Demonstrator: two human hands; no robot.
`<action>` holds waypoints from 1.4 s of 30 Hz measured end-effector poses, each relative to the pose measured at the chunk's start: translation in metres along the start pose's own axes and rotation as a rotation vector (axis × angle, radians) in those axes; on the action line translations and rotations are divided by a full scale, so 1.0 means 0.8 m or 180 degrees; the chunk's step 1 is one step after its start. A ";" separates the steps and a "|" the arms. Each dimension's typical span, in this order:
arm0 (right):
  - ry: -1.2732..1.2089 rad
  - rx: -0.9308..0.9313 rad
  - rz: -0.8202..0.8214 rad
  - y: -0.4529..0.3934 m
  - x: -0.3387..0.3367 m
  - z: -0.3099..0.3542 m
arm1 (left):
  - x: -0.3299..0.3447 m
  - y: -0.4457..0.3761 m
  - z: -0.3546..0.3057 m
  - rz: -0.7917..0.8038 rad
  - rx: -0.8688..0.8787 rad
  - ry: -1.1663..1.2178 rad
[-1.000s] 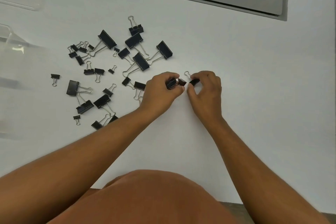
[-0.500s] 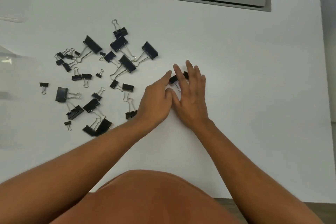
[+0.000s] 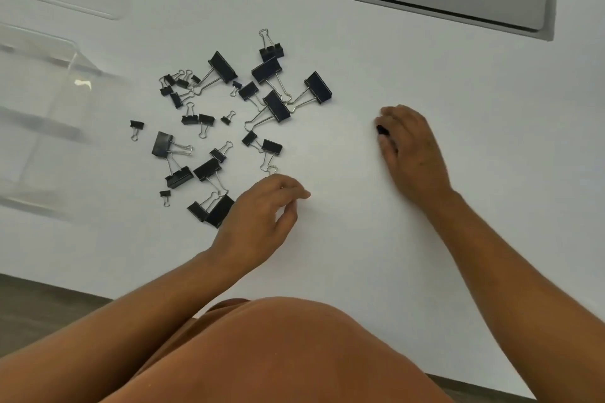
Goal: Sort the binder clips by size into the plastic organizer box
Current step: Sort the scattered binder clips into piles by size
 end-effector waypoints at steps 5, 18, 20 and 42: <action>-0.0036 0.0179 -0.0005 -0.007 -0.012 -0.018 | -0.013 0.033 0.016 -0.0203 -0.0133 -0.0065; 0.0000 -0.1208 0.0576 -0.039 0.027 0.206 | -0.049 0.078 0.026 -0.0779 -0.0090 -0.0079; 0.0049 -0.1199 0.0603 -0.043 0.029 0.203 | -0.053 0.087 0.029 -0.0820 -0.0122 -0.0074; 0.0202 0.1284 -0.0519 0.007 -0.037 0.001 | -0.048 -0.025 0.052 -0.0496 0.0478 -0.0636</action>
Point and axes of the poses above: each hand's wrist, its own y-axis away from the middle knuckle, its own x-axis out of the palm, z = x × y, the point moved 1 cm from there along -y, towards the middle knuckle, and after that the axes turned 12 degrees about y, right-handed, at the moved point
